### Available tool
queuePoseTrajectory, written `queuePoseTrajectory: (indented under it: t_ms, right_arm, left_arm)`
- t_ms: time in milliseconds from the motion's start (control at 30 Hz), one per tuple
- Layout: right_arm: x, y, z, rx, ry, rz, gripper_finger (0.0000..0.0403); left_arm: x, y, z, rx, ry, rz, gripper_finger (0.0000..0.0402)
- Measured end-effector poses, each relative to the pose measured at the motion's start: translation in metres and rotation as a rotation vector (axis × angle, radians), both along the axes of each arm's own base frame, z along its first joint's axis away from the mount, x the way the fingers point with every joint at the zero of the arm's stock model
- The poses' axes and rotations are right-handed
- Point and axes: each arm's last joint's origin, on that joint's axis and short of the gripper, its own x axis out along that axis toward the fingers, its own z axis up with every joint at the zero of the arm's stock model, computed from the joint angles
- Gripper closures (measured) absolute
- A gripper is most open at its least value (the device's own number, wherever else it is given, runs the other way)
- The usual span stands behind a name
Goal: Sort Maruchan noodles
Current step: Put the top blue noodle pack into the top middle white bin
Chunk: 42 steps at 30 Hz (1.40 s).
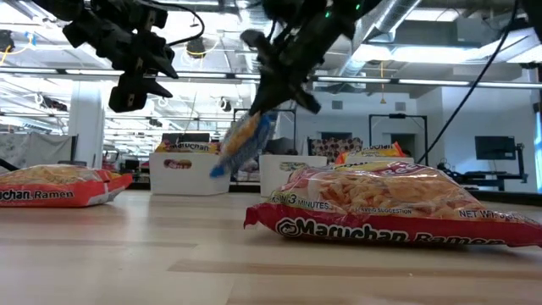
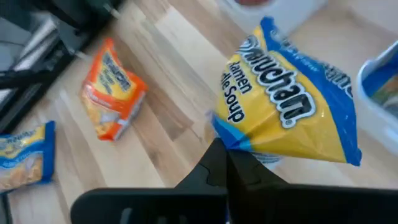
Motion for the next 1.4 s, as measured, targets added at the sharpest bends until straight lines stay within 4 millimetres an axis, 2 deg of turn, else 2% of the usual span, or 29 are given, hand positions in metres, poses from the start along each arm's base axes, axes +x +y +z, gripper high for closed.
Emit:
queuePoseTrajectory:
  t_ms: [233, 367, 467, 667, 867, 1133, 1200, 1400]
  right_arm:
    - [-0.025, -0.007, 0.04, -0.143, -0.025, -0.013, 0.0398]
    - [-0.043, -0.025, 0.055, -0.245, 0.009, -0.041, 0.0398]
    - [-0.051, -0.044, 0.056, -0.324, 0.047, -0.007, 0.0398]
    - [-0.068, -0.077, 0.051, -0.378, 0.146, 0.043, 0.0398]
    - [-0.079, -0.093, 0.046, -0.374, 0.196, 0.152, 0.0398]
    - [-0.069, -0.103, 0.026, -0.37, 0.216, 0.239, 0.0398]
    - [-0.059, -0.104, 0.017, -0.382, 0.199, 0.257, 0.0398]
    - [-0.055, -0.109, 0.0, -0.358, 0.253, 0.26, 0.0389]
  left_arm:
    - [0.0, 0.001, 0.0, 0.013, 0.009, 0.021, 0.0262]
    - [0.0, 0.002, -0.001, 0.032, 0.021, 0.052, 0.0262]
    - [0.0, 0.003, -0.001, 0.049, 0.031, 0.078, 0.0262]
    - [0.0, 0.004, 0.001, 0.062, 0.022, 0.11, 0.0262]
    - [0.002, 0.006, 0.003, 0.085, 0.004, 0.128, 0.0262]
    - [0.001, 0.008, 0.002, 0.125, 0.03, 0.2, 0.0262]
    - [0.001, 0.009, 0.002, 0.127, 0.03, 0.204, 0.0262]
    - [0.0, 0.01, 0.002, 0.129, 0.033, 0.216, 0.0262]
